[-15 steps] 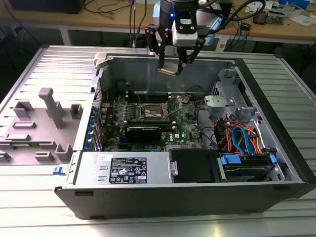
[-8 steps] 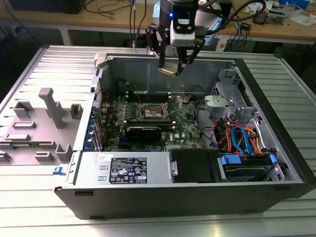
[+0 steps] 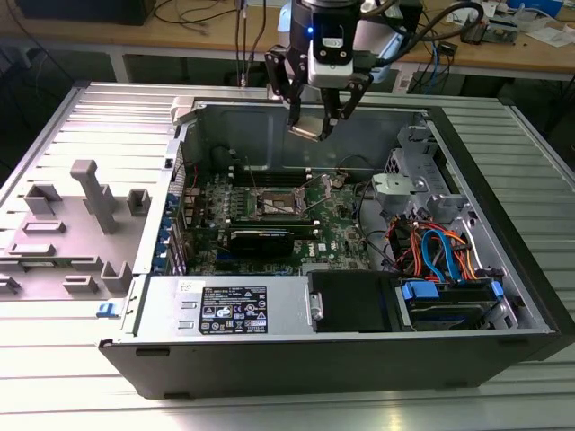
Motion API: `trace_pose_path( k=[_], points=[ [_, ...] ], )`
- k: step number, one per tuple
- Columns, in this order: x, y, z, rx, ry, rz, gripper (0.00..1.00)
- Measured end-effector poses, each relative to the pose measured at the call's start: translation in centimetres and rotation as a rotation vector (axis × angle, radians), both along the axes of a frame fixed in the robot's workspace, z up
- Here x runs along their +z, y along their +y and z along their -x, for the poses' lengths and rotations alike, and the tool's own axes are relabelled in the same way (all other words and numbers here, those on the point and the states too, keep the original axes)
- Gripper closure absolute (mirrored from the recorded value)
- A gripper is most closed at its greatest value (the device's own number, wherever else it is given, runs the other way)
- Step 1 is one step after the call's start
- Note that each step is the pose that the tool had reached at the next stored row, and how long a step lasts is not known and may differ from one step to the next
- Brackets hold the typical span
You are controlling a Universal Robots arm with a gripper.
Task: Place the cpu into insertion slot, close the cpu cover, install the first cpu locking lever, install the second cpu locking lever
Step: 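Place the cpu into insertion slot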
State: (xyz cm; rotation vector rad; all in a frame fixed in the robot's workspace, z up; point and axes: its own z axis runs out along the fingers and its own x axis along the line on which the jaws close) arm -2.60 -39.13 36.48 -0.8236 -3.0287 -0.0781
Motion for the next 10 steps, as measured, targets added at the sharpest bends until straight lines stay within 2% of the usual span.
trace_pose_path(
  k=[4, 10],
  points=[
    [-0.16, -0.03, 0.0, -0.019, 0.0001, 0.0002, 0.46],
    [-0.52, -0.03, 0.01, -0.084, 0.0001, 0.0001, 0.46]
  ],
)
